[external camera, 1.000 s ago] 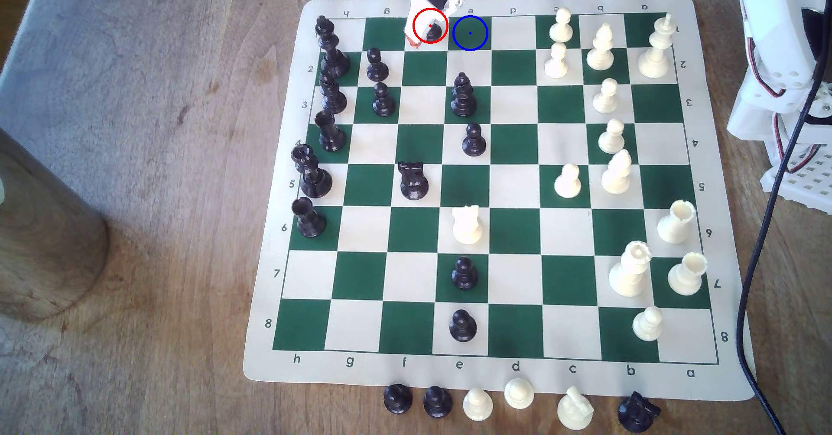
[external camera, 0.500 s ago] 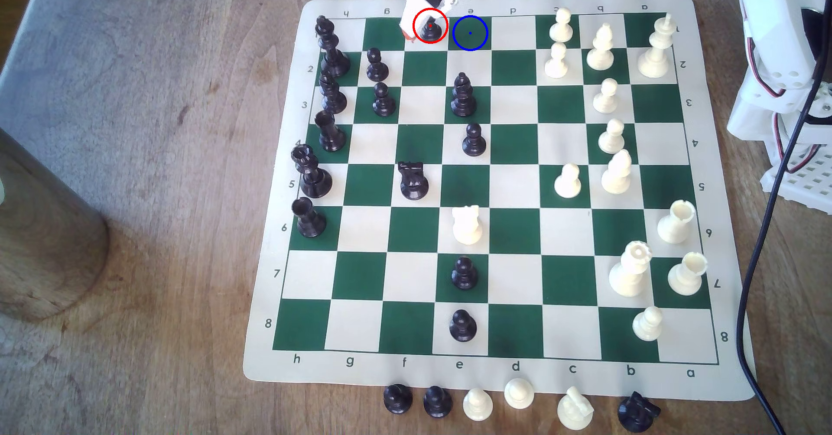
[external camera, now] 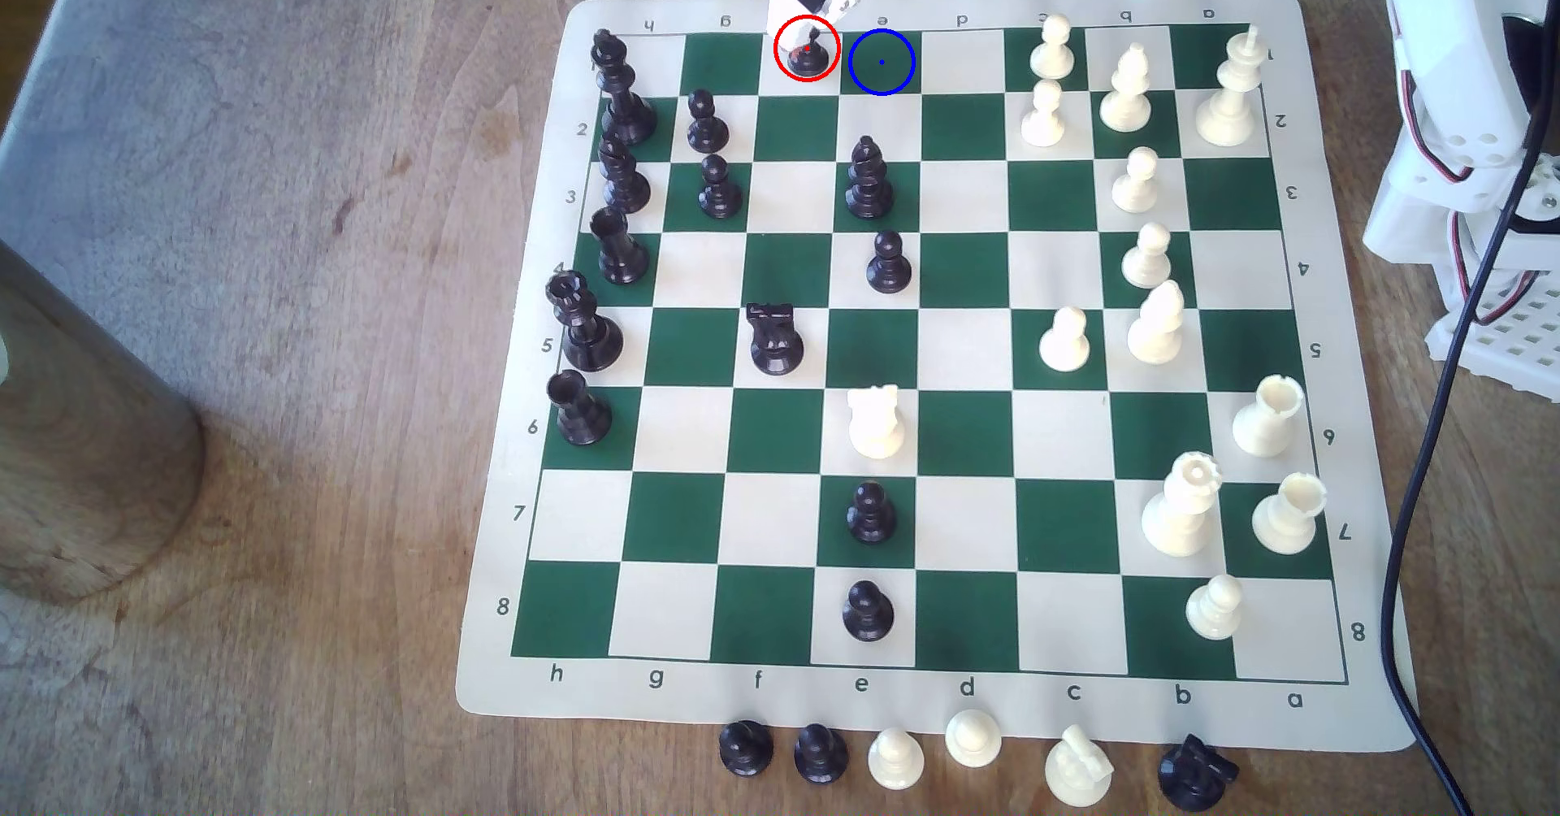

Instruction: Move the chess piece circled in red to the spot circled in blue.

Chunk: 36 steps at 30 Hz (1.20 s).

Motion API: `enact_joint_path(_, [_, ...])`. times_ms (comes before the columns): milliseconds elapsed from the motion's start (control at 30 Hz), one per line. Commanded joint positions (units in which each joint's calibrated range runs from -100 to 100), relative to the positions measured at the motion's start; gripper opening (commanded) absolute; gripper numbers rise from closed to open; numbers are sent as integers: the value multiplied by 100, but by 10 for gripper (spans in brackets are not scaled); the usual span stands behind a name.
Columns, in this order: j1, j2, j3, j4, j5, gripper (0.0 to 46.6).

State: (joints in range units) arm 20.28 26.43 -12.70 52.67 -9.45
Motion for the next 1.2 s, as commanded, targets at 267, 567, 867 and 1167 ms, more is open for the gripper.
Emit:
enact_joint_path(267, [103,-903,-516,-263,-127,2])
enact_joint_path(567, [135,-2075,336,-222,-83,2])
enact_joint_path(867, [127,-2694,1723,-246,88,2])
enact_joint_path(1167, [189,-2236,2049,-459,200,2])
